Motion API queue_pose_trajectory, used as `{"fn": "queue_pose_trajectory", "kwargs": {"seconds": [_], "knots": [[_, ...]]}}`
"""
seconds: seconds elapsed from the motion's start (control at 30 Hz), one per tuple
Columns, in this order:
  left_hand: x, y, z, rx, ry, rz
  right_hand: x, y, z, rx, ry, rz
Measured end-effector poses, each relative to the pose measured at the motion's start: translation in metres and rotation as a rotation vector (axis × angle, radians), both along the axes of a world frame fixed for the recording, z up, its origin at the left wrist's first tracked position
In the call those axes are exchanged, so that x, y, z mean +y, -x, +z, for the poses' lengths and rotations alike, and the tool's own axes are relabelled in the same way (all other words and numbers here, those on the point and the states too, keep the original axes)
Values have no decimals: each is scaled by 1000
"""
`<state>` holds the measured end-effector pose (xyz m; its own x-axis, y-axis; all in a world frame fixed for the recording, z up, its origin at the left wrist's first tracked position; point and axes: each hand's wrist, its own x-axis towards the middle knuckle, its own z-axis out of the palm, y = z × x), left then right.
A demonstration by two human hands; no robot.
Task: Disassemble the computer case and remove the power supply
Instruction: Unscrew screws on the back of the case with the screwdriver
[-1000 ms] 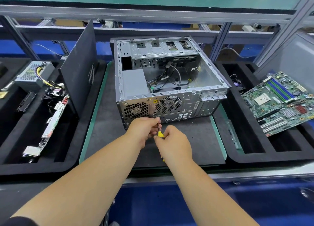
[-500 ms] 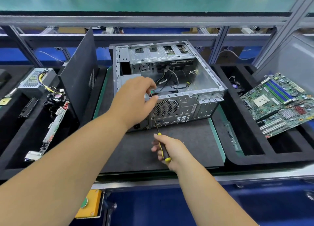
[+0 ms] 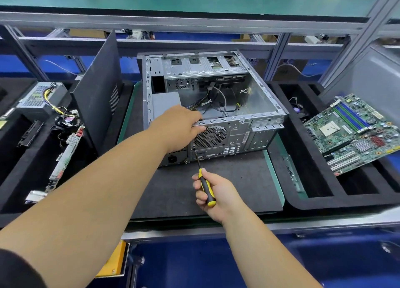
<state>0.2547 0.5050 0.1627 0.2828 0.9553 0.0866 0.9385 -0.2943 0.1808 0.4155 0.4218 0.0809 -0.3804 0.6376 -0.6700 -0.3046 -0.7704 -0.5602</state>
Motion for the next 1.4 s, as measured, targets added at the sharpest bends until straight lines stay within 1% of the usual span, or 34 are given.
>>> {"fn": "queue_pose_trajectory", "kwargs": {"seconds": [0.07, 0.13, 0.2, 0.3, 0.33, 0.37, 0.4, 0.43, 0.47, 0.57, 0.63, 0.67, 0.7, 0.8, 0.87, 0.97, 1.07, 1.17, 1.23, 1.33, 1.37, 1.4], "knots": [[0, 0, -1, -16, -1, 0, -1, 3, -1, -91, -41, -5], [1, 0, -1, -26, -2, 1, -1, 6, 0, -270, -137, 21], [1, 0, -2, -37, 5, 6, -3, 8, 2, -523, -314, 85], [1, -1, -2, -48, 8, 17, -6, 8, 1, -994, -615, 224], [0, -1, -2, -46, 7, 18, -7, 9, 0, -1119, -687, 249], [0, -1, -2, -46, 9, 19, -7, 9, -1, -1188, -737, 250], [0, -1, -2, -49, 14, 20, -6, 9, -1, -1190, -752, 253], [0, -1, -2, -55, 21, 21, -4, 10, -1, -1121, -720, 242], [0, -1, -2, -61, 27, 21, -2, 11, 0, -1001, -628, 217], [1, 0, -2, -55, 20, 10, 3, 12, 6, -488, -168, 92], [1, 0, -2, -56, 11, 9, 3, 8, 6, -212, -7, 37], [1, 0, -2, -58, 9, 10, 3, 5, 4, -142, 22, 27], [1, 0, -2, -59, 8, 11, 3, 3, 3, -116, 29, 32], [1, 0, -3, -52, 6, 13, 0, 3, 1, -125, 8, 58], [1, 0, -3, -54, 0, 14, 0, 5, 0, -167, -15, 52], [1, 0, -3, -61, 1, 7, -1, 8, 0, -288, -89, 42], [2, 1, -4, -61, 0, -1, -2, 11, 1, -479, -204, 69], [2, 1, -4, -66, -1, -5, -4, 12, 4, -681, -362, 112], [2, 1, -5, -70, 1, -8, -6, 12, 7, -895, -508, 185], [2, 1, -6, -74, -1, -2, -6, 15, 5, -1327, -730, 316], [2, 1, -6, -74, -1, 1, -6, 16, 5, -1430, -777, 357], [2, 0, -6, -72, -3, 2, -5, 18, 4, -1480, -804, 377]]}}
